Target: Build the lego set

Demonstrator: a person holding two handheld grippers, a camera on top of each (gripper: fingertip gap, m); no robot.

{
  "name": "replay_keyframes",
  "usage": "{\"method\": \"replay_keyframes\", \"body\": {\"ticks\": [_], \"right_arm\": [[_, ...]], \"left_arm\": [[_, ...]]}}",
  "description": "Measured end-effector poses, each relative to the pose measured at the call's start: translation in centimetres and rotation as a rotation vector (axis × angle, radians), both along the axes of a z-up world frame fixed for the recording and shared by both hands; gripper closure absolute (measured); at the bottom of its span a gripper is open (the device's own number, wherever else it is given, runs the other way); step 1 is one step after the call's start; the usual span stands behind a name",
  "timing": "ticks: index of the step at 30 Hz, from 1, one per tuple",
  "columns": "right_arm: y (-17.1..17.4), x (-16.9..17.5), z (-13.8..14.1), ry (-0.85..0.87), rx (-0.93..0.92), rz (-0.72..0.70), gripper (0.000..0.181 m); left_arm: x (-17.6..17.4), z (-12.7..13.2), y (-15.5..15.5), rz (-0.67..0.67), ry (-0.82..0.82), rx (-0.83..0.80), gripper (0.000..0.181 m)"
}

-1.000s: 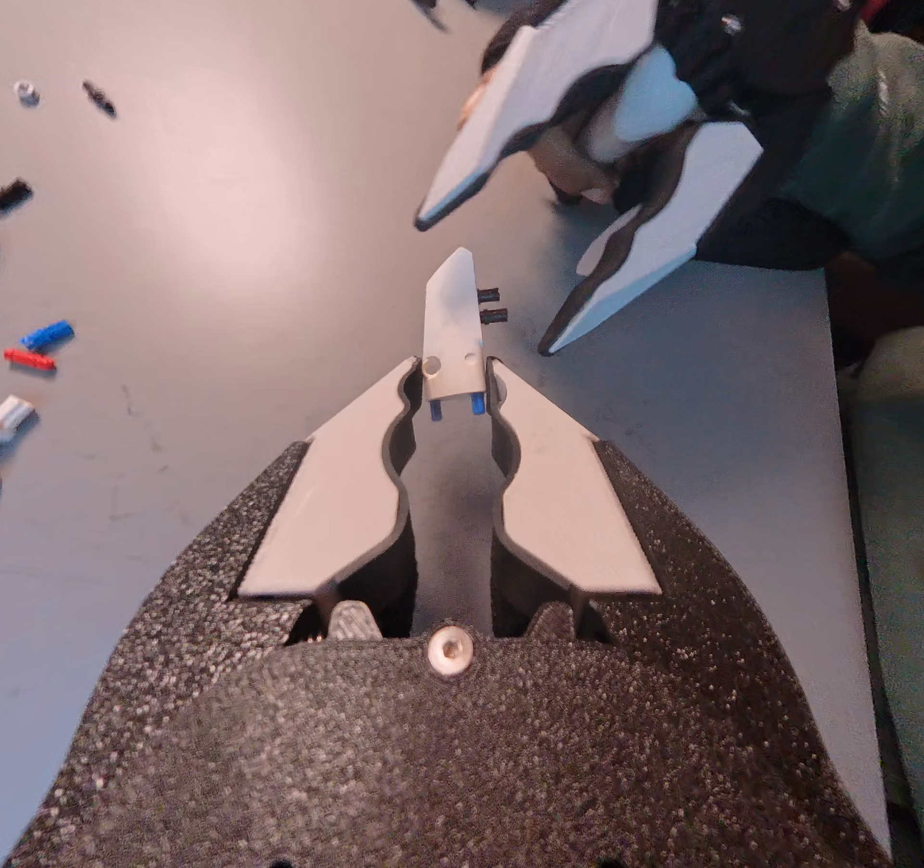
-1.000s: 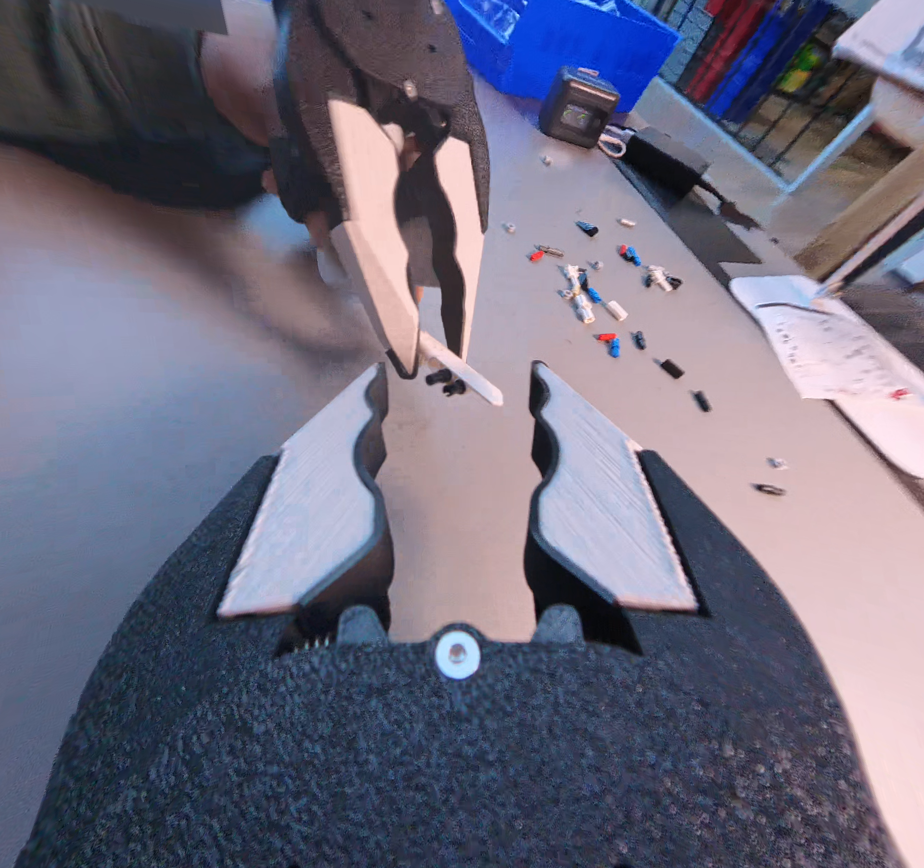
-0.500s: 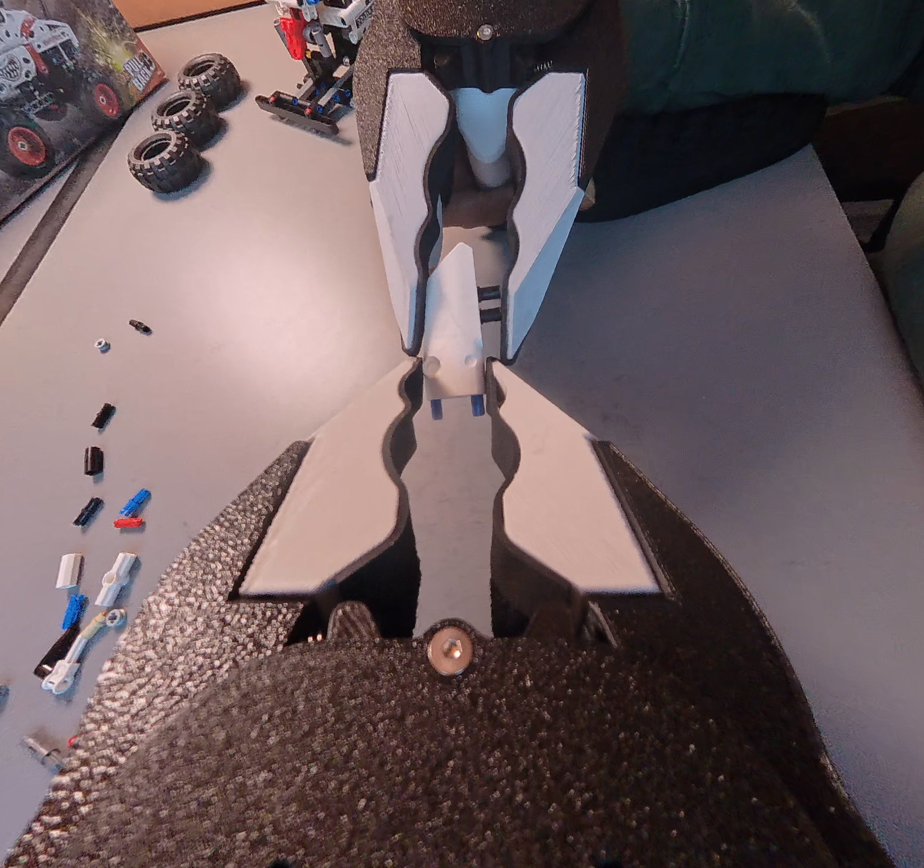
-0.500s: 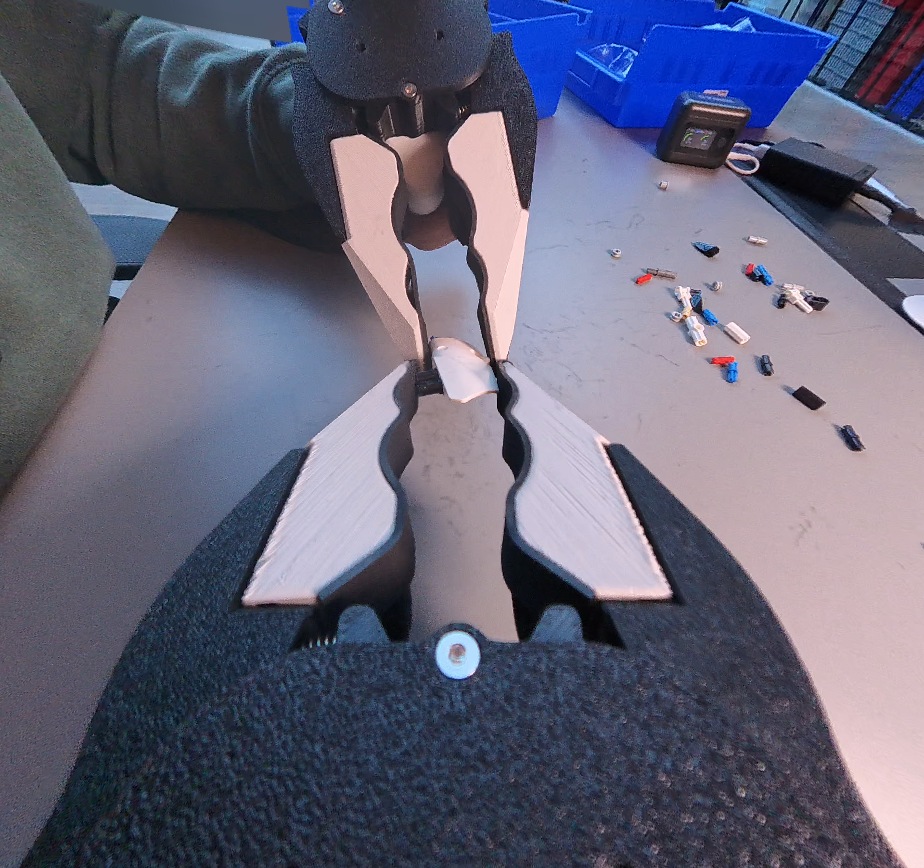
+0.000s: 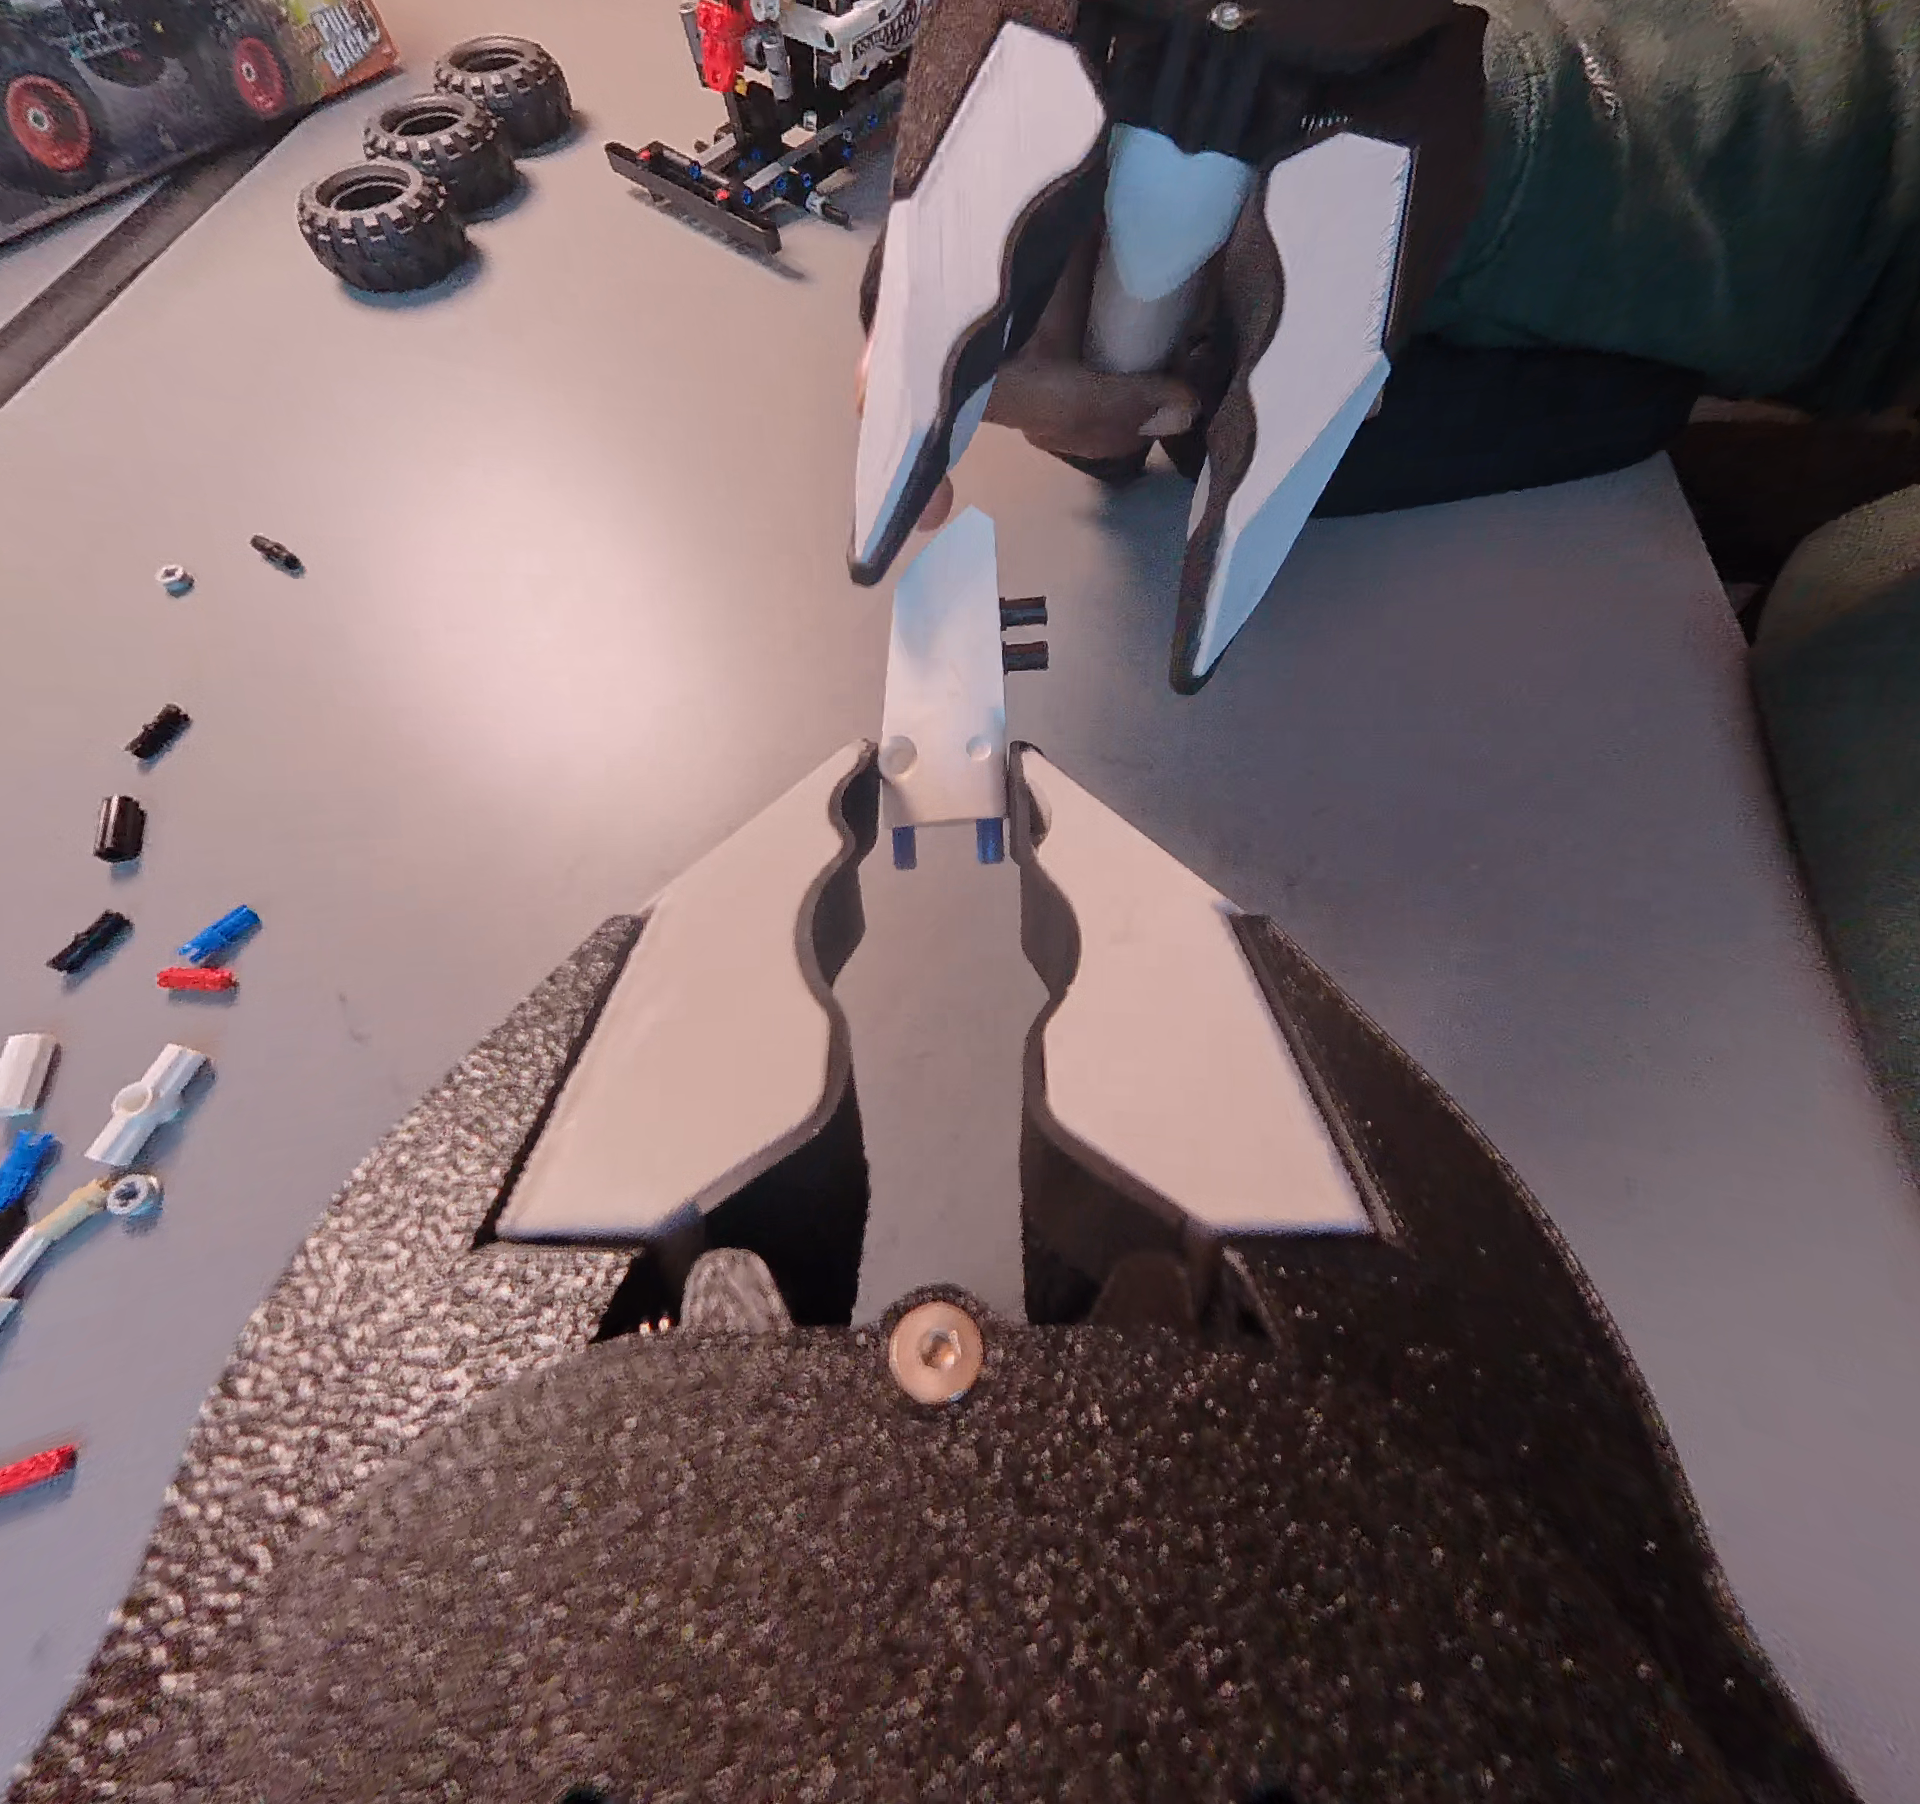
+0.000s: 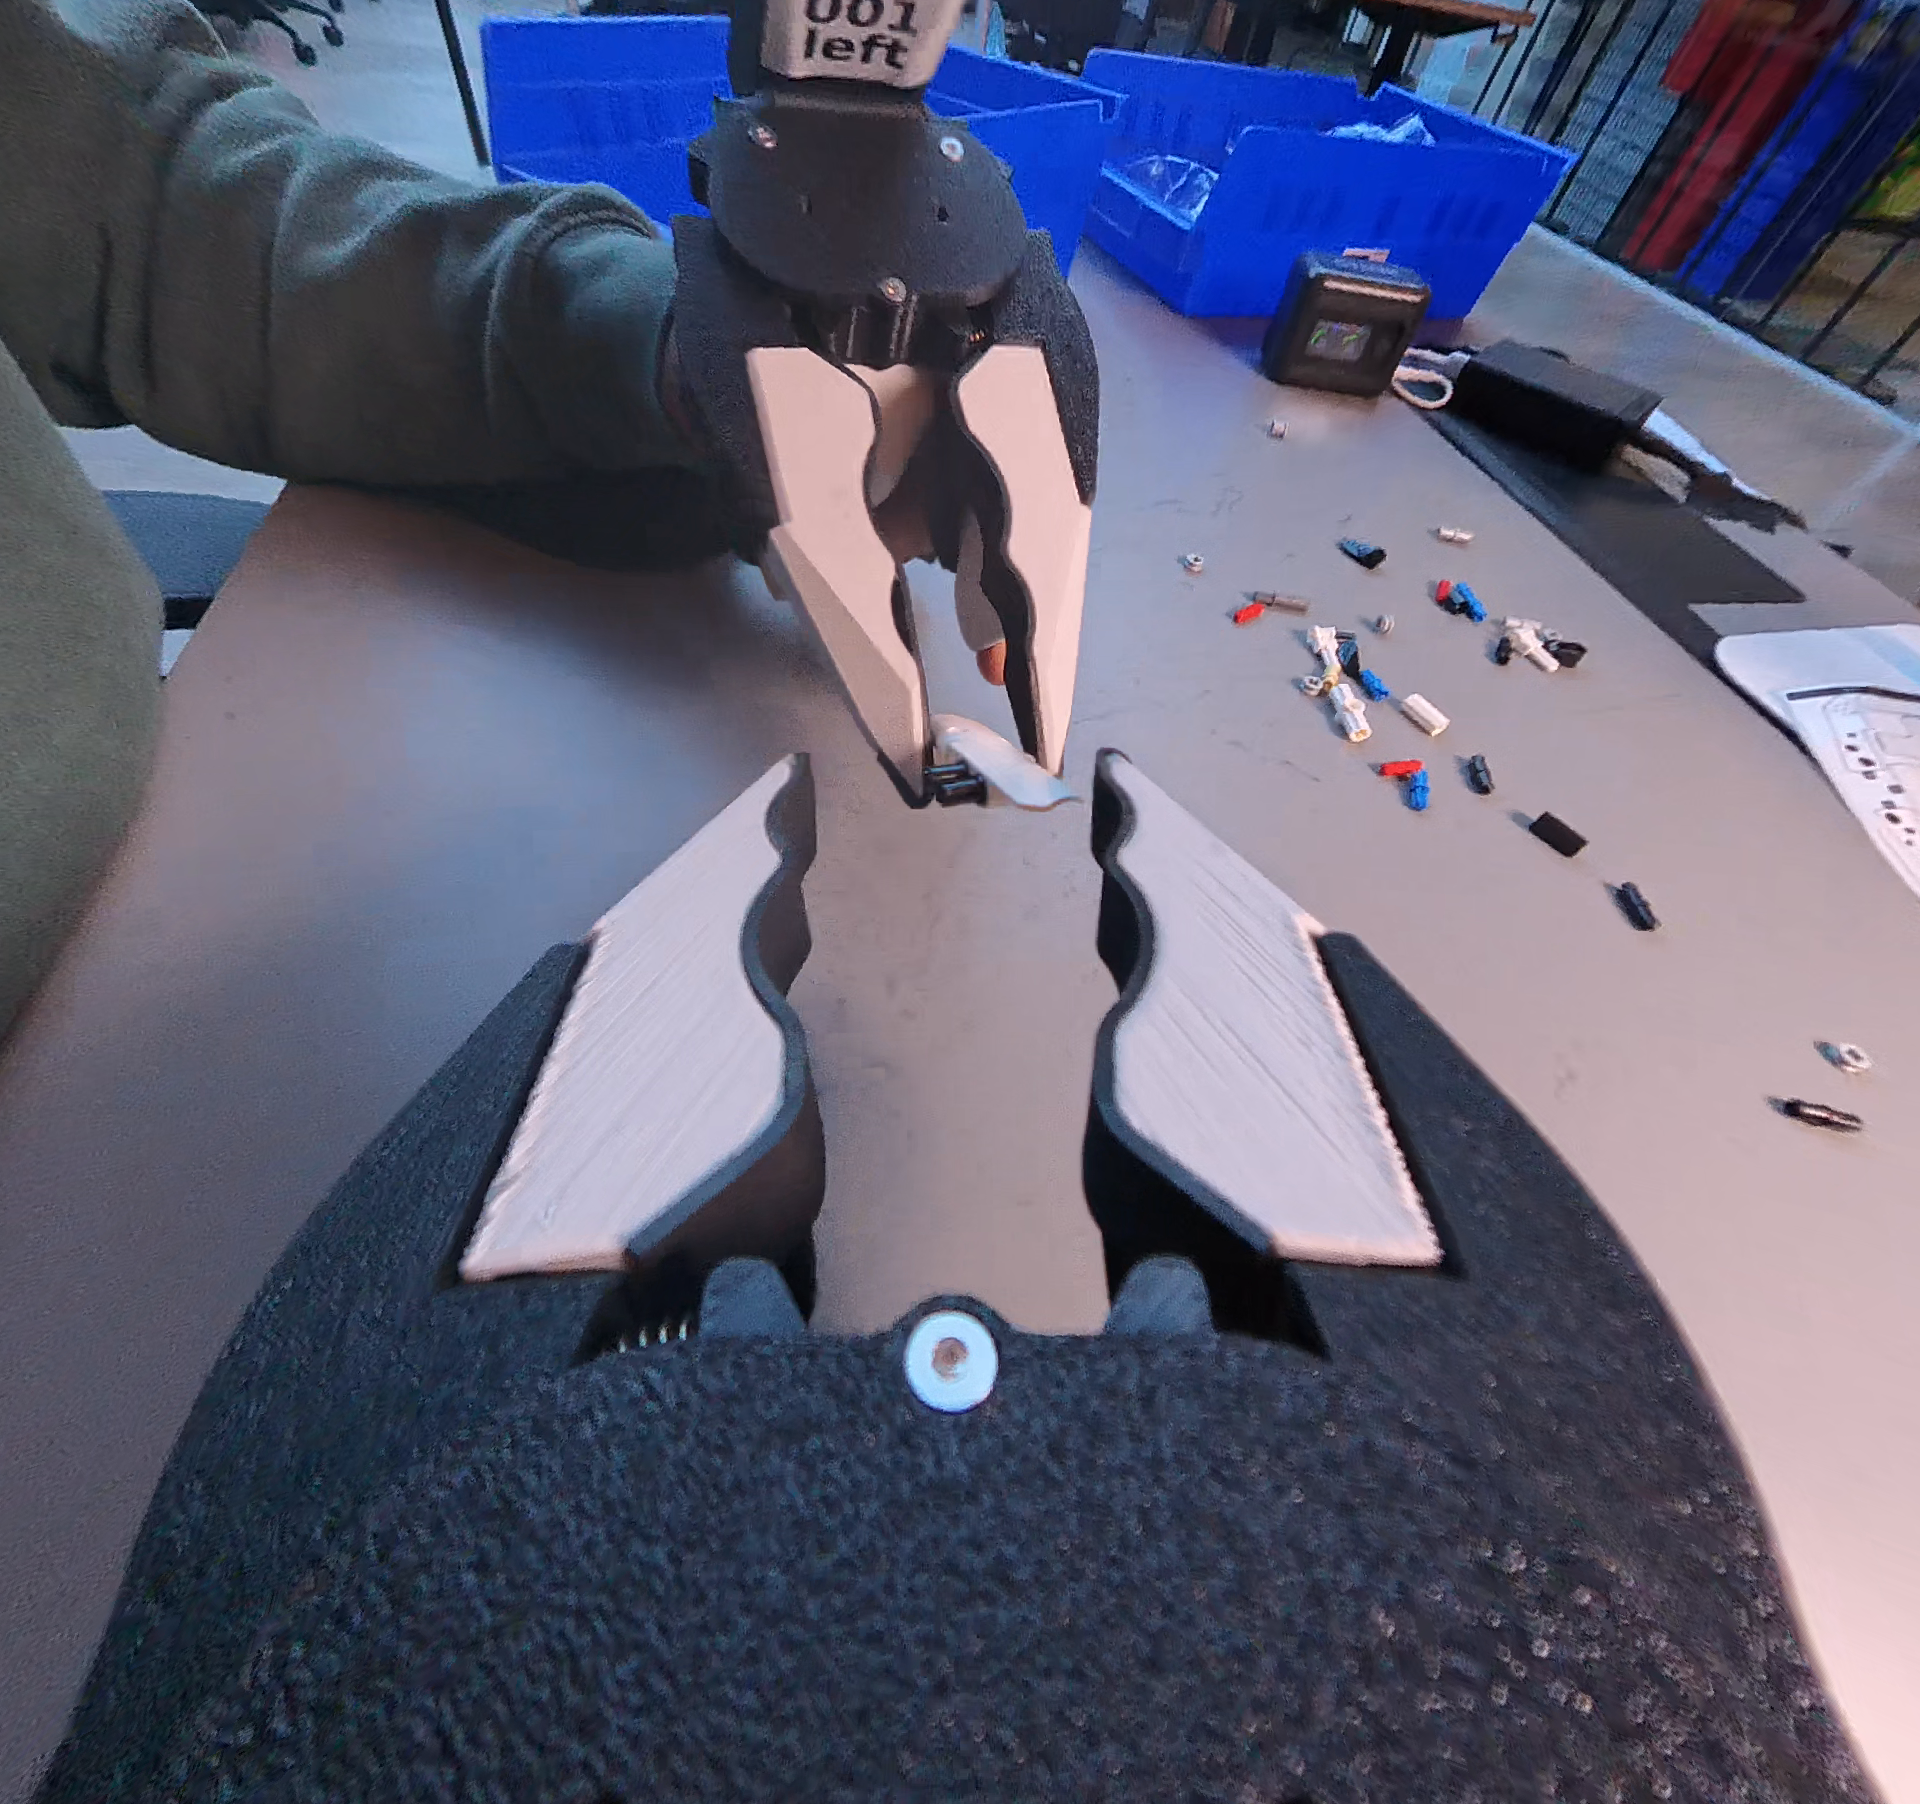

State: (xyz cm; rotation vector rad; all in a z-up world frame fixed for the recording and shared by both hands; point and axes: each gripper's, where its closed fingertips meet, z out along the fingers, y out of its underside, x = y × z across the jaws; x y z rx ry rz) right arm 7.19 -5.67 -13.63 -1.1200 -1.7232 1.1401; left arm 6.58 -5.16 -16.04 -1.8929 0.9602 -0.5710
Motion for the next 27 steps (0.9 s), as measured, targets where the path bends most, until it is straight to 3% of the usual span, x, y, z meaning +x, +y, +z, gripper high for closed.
{"method": "replay_keyframes", "body": {"ticks": [6,11,15,18,21,27], "right_arm": [[0.8,0.1,-0.6,-0.037,0.299,0.008,0.134],[0.1,-0.8,-2.1,-0.091,0.529,0.09,0.16],[0.1,-1.2,-2.2,-0.061,0.511,0.083,0.174],[0.5,-0.7,-2.6,-0.074,0.436,0.068,0.175],[0.5,-0.6,-2.5,-0.064,0.405,0.055,0.175],[1.1,-1.3,-1.8,0.013,0.523,0.003,0.175]], "left_arm": [[0.4,-0.3,-0.8,-0.057,-0.076,-0.099,0.157],[0.7,-0.7,-1.2,-0.074,-0.088,-0.146,0.158],[0.4,0.0,-1.1,-0.069,-0.167,-0.176,0.16],[0.5,1.4,-1.1,-0.078,-0.251,-0.163,0.174],[0.4,1.4,-1.0,-0.072,-0.247,-0.157,0.174],[-0.3,1.1,-0.2,-0.003,-0.22,-0.142,0.15]]}}
